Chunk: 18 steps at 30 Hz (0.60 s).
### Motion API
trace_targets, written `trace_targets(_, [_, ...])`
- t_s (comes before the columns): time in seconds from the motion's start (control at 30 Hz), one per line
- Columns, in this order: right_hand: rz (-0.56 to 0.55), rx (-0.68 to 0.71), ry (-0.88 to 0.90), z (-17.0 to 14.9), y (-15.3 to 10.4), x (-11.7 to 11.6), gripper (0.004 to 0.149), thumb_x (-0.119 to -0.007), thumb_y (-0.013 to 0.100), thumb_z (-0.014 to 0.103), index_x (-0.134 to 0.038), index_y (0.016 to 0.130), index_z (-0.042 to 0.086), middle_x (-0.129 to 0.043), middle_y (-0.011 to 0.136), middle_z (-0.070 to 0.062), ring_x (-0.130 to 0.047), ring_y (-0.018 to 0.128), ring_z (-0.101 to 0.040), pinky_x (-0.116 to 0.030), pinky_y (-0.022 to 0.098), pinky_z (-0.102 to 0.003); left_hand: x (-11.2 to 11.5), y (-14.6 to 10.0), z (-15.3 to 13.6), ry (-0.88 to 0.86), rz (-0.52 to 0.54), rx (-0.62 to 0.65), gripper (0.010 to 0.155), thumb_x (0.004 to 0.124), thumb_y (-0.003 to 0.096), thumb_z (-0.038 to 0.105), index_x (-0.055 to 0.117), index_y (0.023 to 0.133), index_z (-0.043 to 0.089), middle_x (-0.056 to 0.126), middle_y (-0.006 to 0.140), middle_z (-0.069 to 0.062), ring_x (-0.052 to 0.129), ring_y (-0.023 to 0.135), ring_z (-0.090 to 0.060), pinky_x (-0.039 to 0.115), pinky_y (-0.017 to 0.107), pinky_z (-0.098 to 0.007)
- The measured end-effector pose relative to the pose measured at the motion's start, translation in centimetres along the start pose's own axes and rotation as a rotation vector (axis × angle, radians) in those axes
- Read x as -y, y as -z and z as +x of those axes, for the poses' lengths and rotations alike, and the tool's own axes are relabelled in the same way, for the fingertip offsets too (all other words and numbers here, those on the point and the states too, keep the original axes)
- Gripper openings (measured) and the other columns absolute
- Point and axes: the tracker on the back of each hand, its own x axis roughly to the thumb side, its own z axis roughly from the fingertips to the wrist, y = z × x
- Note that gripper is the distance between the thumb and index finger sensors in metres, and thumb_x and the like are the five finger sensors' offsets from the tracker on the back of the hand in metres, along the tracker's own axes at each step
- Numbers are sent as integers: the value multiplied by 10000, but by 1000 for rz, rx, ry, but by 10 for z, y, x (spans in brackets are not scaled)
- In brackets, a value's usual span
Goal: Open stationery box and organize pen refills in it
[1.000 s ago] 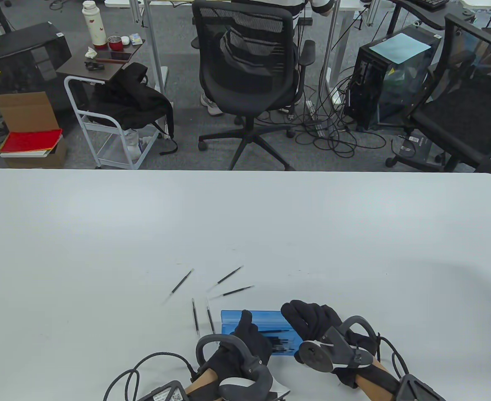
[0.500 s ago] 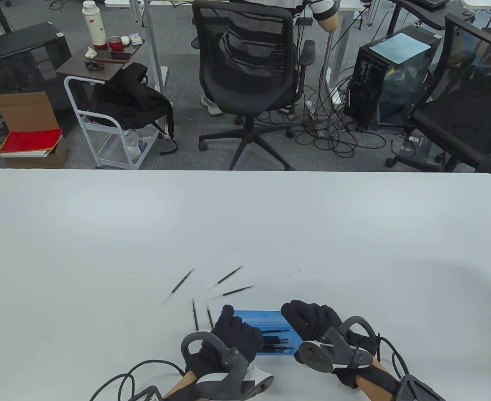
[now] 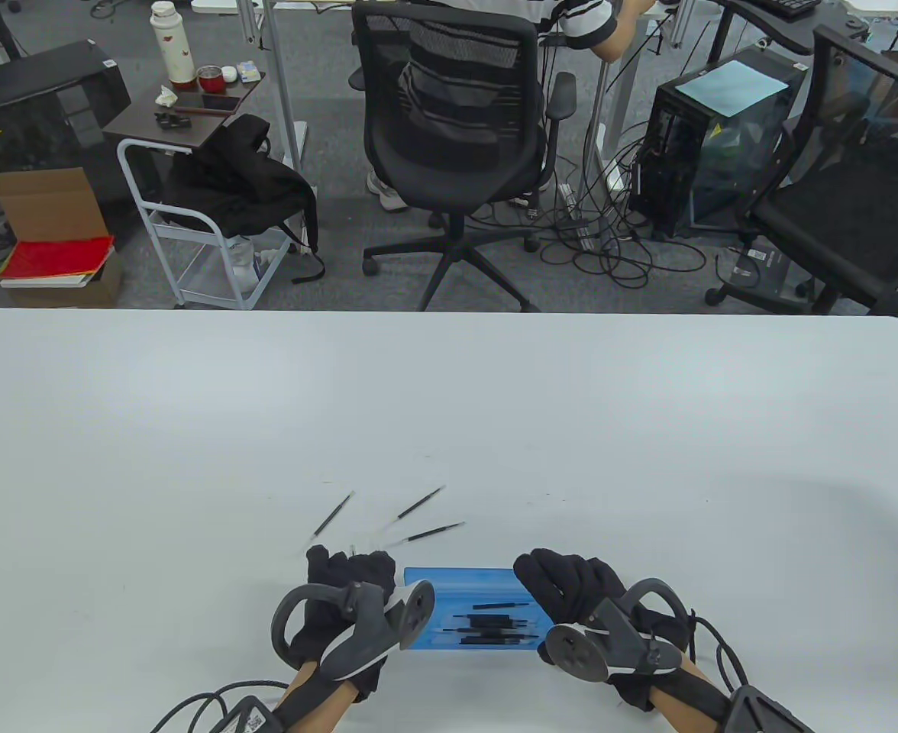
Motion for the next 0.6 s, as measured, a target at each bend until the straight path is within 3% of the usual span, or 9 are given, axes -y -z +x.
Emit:
trace_targets(0.23, [3,2,-2,0,0,0,1114,-750,428,582,40,1105,182,-237,1220,-155,-643,1058,-420,-604,783,-597,16,11,-4,-14,-96,-23,538,912,463,372,835,943,141,1006,816,-48,1053,704,-301,672,702,-629])
trace_targets(0.6, [3,0,-4,1,0,0,1115,-751,428,581,39,1105,179,-239,1220,-155,-645,1056,-420,-605,782,-597,31,19,-12,-58,-148,-77,538,926,455,368,840,934,140,1006,806,-42,1053,697,-296,672,702,-629])
